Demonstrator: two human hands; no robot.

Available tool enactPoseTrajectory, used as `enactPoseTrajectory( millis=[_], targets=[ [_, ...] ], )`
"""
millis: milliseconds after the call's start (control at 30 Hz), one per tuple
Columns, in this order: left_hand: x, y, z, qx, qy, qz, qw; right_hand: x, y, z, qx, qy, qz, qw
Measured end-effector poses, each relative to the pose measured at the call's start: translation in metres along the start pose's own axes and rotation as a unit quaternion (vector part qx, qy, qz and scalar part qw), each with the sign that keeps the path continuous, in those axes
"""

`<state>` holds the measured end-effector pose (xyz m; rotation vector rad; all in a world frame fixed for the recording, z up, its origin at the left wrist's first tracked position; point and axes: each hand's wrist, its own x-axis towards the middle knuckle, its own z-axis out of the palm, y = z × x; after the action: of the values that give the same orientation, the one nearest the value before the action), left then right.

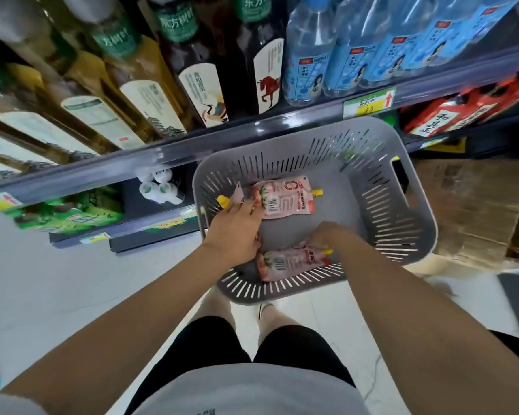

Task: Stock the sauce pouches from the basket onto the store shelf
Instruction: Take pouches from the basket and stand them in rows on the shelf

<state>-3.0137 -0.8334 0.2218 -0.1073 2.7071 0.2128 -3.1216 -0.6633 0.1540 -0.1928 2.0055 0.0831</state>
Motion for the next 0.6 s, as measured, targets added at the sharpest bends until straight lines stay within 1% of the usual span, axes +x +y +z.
enactPoseTrajectory(
  millis=[100,133,167,233,300,367,433,500,600],
  targets=[
    [-0.002,-0.001,0.003,-0.005,0.004,0.006,1.000,0.012,-0.004,0.011,-0.031,-0.039,-0.013,0.999],
    [-0.002,-0.001,0.005,-0.008,0.005,0.008,1.000,0.018,-0.004,0.014,-0.024,-0.054,-0.021,0.998],
    [-0.002,-0.003,0.007,-0.015,0.005,0.007,1.000,0.022,-0.002,0.017,-0.013,-0.071,-0.029,0.997],
    [-0.002,-0.005,0.008,-0.036,-0.004,0.005,0.999,0.029,0.001,0.021,0.051,-0.076,-0.030,0.995],
    [-0.001,-0.005,0.009,-0.047,-0.014,0.007,0.999,0.030,0.004,0.022,0.026,-0.094,-0.038,0.995],
    [-0.001,-0.005,0.010,-0.051,-0.020,0.005,0.998,0.021,0.001,0.015,-0.030,-0.120,-0.035,0.992],
    [0.000,-0.004,0.012,-0.046,-0.021,0.004,0.999,0.008,-0.002,0.004,-0.035,-0.121,-0.054,0.991],
    [0.001,-0.003,0.012,-0.035,-0.022,0.001,0.999,0.005,-0.002,-0.003,0.014,-0.086,-0.039,0.995],
    [0.001,0.001,0.015,-0.001,-0.006,0.005,1.000,0.000,-0.005,-0.008,0.148,0.019,-0.035,0.988]
  ],
)
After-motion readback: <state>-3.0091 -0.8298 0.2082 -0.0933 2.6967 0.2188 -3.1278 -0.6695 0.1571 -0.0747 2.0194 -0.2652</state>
